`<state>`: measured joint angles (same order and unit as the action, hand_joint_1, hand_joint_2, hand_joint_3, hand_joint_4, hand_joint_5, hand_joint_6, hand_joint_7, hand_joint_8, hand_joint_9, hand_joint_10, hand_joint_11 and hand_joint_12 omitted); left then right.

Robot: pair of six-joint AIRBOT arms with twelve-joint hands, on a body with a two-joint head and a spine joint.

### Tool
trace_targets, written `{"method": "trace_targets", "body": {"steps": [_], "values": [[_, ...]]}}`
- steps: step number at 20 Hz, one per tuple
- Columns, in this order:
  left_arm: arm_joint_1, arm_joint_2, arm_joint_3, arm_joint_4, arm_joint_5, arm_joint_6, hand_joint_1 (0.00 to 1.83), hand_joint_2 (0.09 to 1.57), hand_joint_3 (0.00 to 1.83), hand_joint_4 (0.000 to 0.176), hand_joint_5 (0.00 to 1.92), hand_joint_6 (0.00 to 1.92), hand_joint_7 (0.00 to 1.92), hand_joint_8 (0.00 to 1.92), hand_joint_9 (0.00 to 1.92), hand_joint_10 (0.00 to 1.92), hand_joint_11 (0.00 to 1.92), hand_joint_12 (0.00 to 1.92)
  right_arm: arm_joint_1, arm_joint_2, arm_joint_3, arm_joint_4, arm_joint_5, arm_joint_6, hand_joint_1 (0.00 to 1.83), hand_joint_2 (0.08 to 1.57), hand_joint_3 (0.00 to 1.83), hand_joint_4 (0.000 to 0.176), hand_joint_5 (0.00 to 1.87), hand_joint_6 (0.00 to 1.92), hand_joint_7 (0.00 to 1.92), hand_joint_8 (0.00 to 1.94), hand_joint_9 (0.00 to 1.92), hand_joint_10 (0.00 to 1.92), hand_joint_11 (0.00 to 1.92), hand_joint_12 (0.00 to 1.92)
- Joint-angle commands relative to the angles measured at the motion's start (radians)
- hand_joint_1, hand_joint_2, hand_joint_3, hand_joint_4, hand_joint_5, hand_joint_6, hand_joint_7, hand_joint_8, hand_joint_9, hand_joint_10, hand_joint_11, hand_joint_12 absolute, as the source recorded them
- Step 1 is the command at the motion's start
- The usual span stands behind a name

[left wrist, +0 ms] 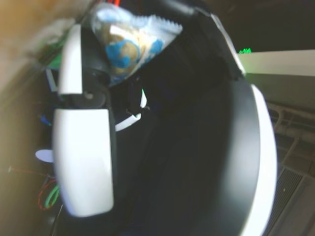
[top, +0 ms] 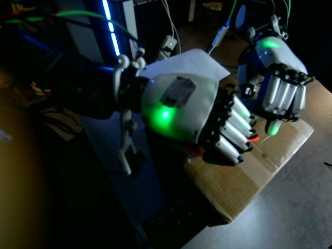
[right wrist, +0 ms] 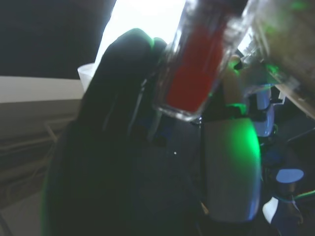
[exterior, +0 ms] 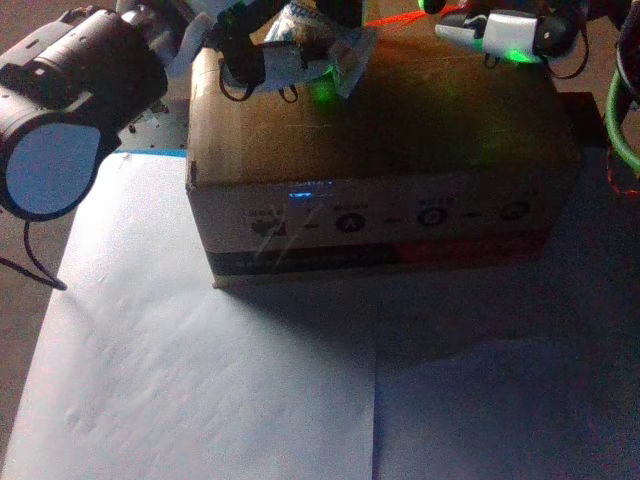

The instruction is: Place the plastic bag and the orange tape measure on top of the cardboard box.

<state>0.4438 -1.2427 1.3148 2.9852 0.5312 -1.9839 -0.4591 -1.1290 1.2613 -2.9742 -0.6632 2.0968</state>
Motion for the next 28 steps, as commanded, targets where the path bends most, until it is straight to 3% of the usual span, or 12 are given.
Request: {"method": "trace_targets", "body": {"steps": [1, 4, 5, 6, 7, 9, 14, 16, 18, 19, 21, 28], "values": [[0.009, -0.003, 0.001, 0.027, 0.042, 0.007, 1.12, 1.2, 0.0, 0.0, 0.78, 1.27, 0.62, 1.21, 0.63, 1.4, 0.56, 1.83, 0.02, 0.003, 0.001, -0.015, -0.112, 0.0, 1.37, 1.24, 0.0, 0.0, 0.87, 1.14, 0.87, 1.26, 0.83, 1.39, 0.76, 1.8], [0.027, 0.003, 0.0, 0.027, 0.031, 0.006, 1.03, 1.02, 0.0, 0.0, 0.51, 0.56, 0.38, 0.56, 0.17, 1.06, 0.02, 1.73, 0.02, 0.004, -0.003, -0.016, -0.112, 0.0, 1.38, 1.21, 0.0, 0.0, 0.91, 1.05, 0.92, 1.16, 0.89, 1.35, 0.85, 1.74], [0.031, 0.006, 0.001, 0.027, 0.028, 0.006, 1.0, 1.01, 0.0, 0.0, 0.53, 0.42, 0.39, 0.33, 0.11, 0.83, 0.0, 1.57, 0.02, 0.006, -0.005, -0.016, -0.112, 0.0, 1.38, 1.2, 0.0, 0.0, 0.91, 1.04, 0.94, 1.11, 0.9, 1.33, 0.85, 1.72], [0.036, 0.009, 0.001, 0.025, 0.026, 0.006, 1.02, 0.99, 0.0, 0.0, 0.53, 0.22, 0.39, 0.08, 0.12, 0.4, 0.0, 1.15, 0.02, 0.008, -0.009, -0.016, -0.112, 0.0, 1.38, 1.2, 0.0, 0.0, 0.92, 1.03, 0.95, 1.1, 0.9, 1.33, 0.85, 1.71], [0.043, 0.012, 0.001, 0.019, 0.025, 0.006, 1.02, 0.98, 0.0, 0.0, 0.54, 0.09, 0.39, 0.01, 0.15, 0.26, 0.0, 1.02, 0.02, 0.009, -0.011, -0.017, -0.112, 0.0, 1.38, 1.21, 0.0, 0.0, 0.9, 0.98, 0.9, 1.25, 0.86, 1.39, 0.85, 1.78], [0.047, 0.021, -0.006, 0.012, 0.027, 0.006, 1.01, 0.97, 0.0, 0.0, 0.54, 0.03, 0.34, 0.0, 0.17, 0.16, 0.0, 0.96, 0.019, 0.008, -0.018, -0.018, -0.112, 0.0, 1.37, 1.2, 0.0, 0.0, 0.86, 0.97, 0.84, 1.35, 0.82, 1.47, 0.9, 1.83], [0.054, 0.067, -0.037, -0.006, 0.067, 0.006, 0.95, 0.98, 0.0, 0.0, 0.53, 0.01, 0.26, 0.0, 0.15, 0.07, 0.0, 0.74, 0.018, 0.007, -0.024, -0.018, -0.106, 0.0, 1.37, 1.15, 0.0, 0.0, 0.81, 1.2, 0.92, 1.12, 0.86, 1.31, 0.64, 1.65], [0.054, 0.088, -0.052, -0.007, 0.083, 0.006, 0.97, 0.98, 0.0, 0.0, 0.54, 0.01, 0.29, 0.0, 0.18, 0.06, 0.0, 0.81, 0.014, 0.007, -0.028, -0.018, -0.106, 0.0, 1.23, 1.14, 0.0, 0.0, 0.85, 1.11, 0.98, 1.13, 0.8, 1.34, 0.67, 1.71], [0.054, 0.101, -0.061, -0.008, 0.094, 0.006, 0.99, 0.99, 0.0, 0.0, 0.56, 0.01, 0.31, 0.0, 0.22, 0.07, 0.0, 1.09, 0.007, 0.007, -0.032, -0.018, -0.106, 0.0, 1.23, 1.14, 0.0, 0.0, 0.89, 1.06, 0.97, 1.16, 0.69, 1.45, 0.43, 1.83], [0.054, 0.106, -0.062, -0.011, 0.1, 0.006, 0.98, 1.0, 0.0, 0.0, 0.56, 0.01, 0.31, 0.01, 0.22, 0.07, 0.0, 1.09, 0.007, 0.007, -0.034, -0.018, -0.106, 0.0, 1.16, 1.12, 0.0, 0.0, 0.94, 1.05, 0.76, 1.27, 0.63, 1.52, 0.5, 1.88], [0.055, 0.11, -0.062, -0.016, 0.103, 0.006, 0.96, 0.99, 0.0, 0.0, 0.57, 0.01, 0.33, 0.01, 0.24, 0.06, 0.0, 1.04, 0.007, 0.007, -0.041, -0.018, -0.106, 0.0, 1.16, 0.98, 0.0, 0.0, 0.61, 1.03, 0.67, 1.24, 0.56, 1.52, 0.43, 1.9], [0.06, 0.124, -0.063, -0.035, 0.115, 0.007, 0.95, 0.96, 0.0, 0.0, 0.59, 0.01, 0.33, 0.0, 0.25, 0.04, 0.0, 1.17, 0.007, 0.019, -0.072, -0.036, -0.121, 0.0, 0.76, 0.89, 0.0, 0.0, 0.27, 0.78, 0.3, 0.75, 0.21, 1.21, 0.14, 1.84]]}}
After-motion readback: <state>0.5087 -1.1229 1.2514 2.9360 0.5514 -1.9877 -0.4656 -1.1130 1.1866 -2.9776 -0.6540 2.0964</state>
